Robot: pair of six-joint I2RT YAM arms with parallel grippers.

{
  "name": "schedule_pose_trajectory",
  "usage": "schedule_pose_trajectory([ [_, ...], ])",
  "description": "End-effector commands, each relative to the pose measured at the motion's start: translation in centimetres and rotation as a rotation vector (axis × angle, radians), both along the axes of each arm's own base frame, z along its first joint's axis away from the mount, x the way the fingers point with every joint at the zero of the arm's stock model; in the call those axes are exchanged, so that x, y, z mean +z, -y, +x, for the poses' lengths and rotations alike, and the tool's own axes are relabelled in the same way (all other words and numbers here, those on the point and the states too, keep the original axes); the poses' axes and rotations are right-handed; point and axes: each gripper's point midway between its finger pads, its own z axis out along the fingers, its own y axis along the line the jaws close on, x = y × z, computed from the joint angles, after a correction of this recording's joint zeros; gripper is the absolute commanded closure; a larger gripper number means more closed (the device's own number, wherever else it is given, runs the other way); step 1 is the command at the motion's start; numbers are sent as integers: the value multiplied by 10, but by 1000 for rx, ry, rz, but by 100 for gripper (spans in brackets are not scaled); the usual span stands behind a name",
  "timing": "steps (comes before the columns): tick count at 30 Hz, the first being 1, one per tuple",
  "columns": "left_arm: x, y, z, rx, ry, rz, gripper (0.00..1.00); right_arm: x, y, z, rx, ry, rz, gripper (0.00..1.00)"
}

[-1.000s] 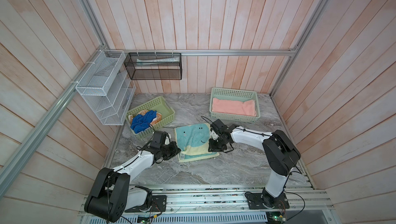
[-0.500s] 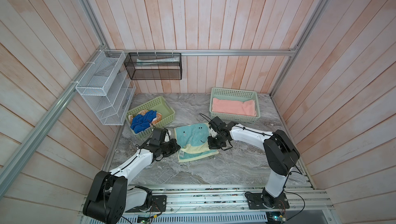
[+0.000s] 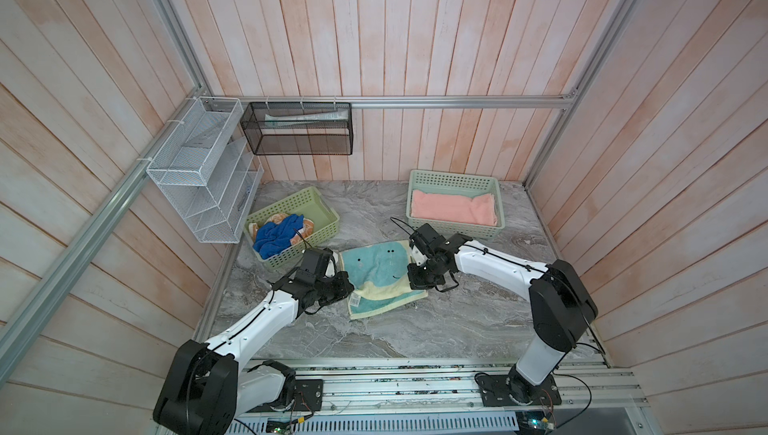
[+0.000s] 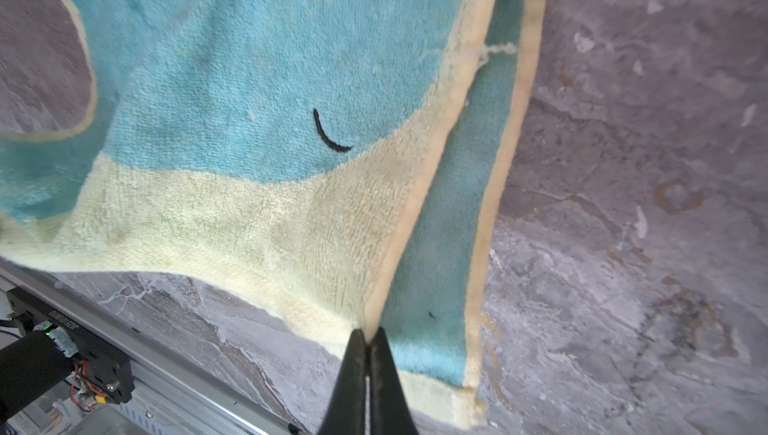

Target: Fold and stack the towels

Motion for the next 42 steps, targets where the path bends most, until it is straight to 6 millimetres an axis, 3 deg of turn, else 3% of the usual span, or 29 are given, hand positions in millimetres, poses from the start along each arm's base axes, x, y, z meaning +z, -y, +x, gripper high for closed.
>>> schedule_pose_trajectory([
  [1,-6,3,1,7,2,10,100,-13,1,-10,14,-43,14,96],
  [13,-22,15,-6,-15,-31,7,100,-34,0,-14,10,-70,21,83],
  [16,-23,15,-7,-18,-34,12,100,-36,-1,-14,9,-72,23,89],
  [18,-22,14,-6,-18,-34,14,100,-35,0,-13,7,-66,18,100],
  [25,-9,12,-4,-29,-17,41,100,-2,9,-6,2,-12,5,100],
  [31,-5,13,-13,-36,-33,48,100,17,28,-13,-6,-16,6,100],
  [35,-12,17,-25,-40,-64,41,100,10,39,-24,-10,-47,-4,100],
  [42,-27,28,-45,-51,-109,19,100,-14,40,-45,-8,-116,37,100],
])
